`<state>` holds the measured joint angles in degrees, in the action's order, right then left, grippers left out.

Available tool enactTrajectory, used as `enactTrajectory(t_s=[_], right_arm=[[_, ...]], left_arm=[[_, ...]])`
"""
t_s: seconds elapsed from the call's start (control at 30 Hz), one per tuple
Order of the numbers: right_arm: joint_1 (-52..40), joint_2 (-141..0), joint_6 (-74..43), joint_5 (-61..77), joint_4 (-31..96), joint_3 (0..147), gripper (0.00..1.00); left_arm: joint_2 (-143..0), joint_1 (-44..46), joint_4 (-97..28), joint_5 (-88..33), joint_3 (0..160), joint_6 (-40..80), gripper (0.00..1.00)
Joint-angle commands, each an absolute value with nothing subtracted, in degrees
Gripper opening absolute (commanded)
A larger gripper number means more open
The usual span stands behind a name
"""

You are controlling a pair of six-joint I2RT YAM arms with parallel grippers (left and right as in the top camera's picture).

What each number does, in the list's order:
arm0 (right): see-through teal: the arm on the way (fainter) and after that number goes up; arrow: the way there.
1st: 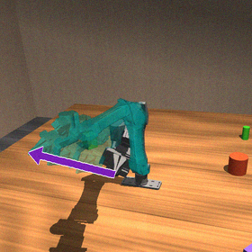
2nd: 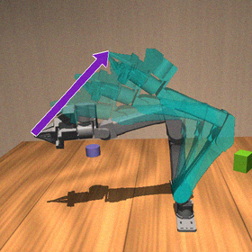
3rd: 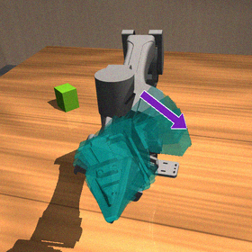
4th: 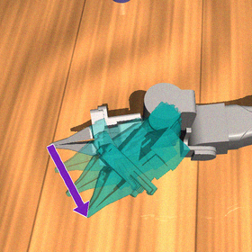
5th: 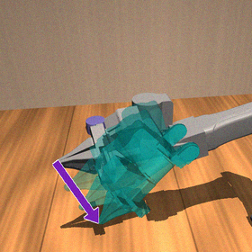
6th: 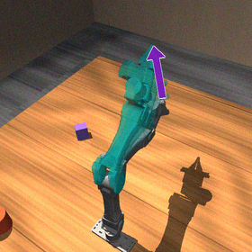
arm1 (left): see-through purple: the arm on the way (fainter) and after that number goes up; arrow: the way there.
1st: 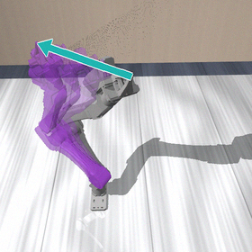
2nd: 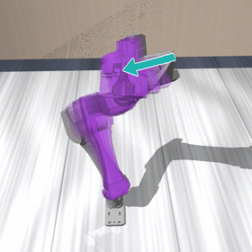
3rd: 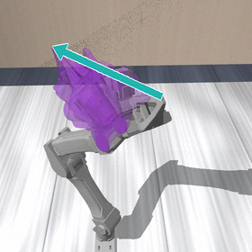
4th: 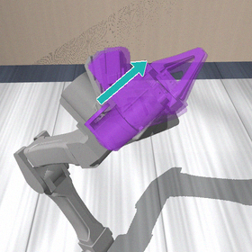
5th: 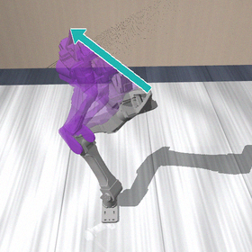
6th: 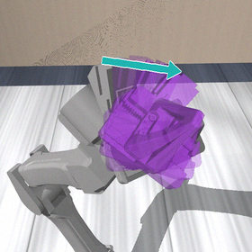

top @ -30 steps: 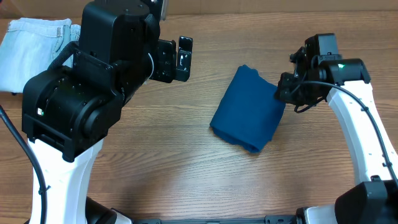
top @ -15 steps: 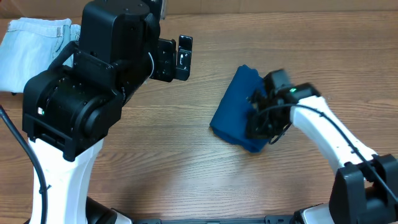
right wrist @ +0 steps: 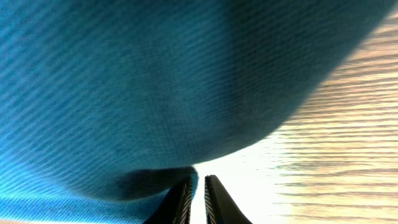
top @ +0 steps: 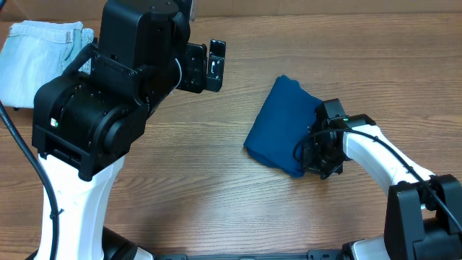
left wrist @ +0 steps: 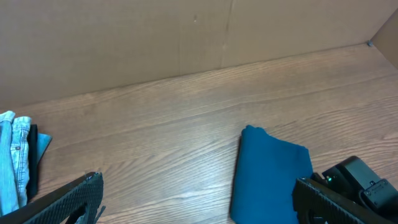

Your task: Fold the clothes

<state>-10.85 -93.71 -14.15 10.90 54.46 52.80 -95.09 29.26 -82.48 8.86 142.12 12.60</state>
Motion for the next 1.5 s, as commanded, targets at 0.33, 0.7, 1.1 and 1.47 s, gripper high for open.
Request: enactTrajectory(t_s=[0.33,0.7,1.1,1.47], right_arm=[[-11.6,-82.5,-15.0,11.0,53.8,66.1,0.13],[-11.6,-94.5,-11.9,12.5,45.4,63.0,0.1],[-11.6,-103.5,-9.1,15.0,49.2,65.0,0.12],[-16.2,-92.8,-7.3,27.2,37.2,68.1,0.07]], left_arm=[[-95.6,29.6,-81.8,9.6,142.3,11.3,1.0],[-95.6,29.6,-81.2,9.6,142.3,11.3,1.0],[-95.9,29.6,-81.7,9.6,142.3,10.3,1.0],[-96.0,29.6,-81.9,9.6,142.3,10.3,1.0]])
